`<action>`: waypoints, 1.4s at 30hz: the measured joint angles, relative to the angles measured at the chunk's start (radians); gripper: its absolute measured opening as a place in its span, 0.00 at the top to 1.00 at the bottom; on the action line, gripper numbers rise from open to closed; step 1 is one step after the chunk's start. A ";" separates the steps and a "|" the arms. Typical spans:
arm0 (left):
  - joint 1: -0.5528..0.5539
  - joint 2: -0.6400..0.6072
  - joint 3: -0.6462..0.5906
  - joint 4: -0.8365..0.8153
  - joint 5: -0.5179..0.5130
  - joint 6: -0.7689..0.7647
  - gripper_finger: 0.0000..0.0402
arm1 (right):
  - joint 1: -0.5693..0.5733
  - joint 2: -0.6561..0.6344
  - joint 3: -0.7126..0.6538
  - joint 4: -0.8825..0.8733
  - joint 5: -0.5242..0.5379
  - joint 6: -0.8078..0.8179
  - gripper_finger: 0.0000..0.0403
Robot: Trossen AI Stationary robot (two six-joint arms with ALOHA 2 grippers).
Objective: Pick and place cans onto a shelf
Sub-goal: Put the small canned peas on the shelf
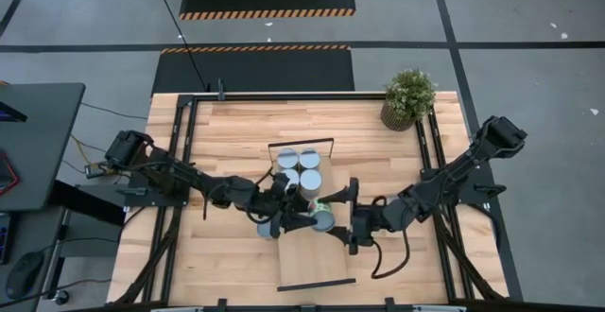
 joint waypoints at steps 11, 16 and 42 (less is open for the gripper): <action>0.000 0.000 0.000 -0.011 0.014 0.077 0.30 | -0.035 -0.003 0.000 -0.001 -0.084 -0.008 0.24; 0.002 0.000 0.000 -0.019 0.036 0.238 0.22 | -0.040 -0.003 0.000 0.006 -0.095 0.007 0.25; -0.047 -0.062 0.001 -0.421 -0.025 0.731 0.11 | 0.012 -0.181 -0.026 -0.514 -0.278 0.525 0.24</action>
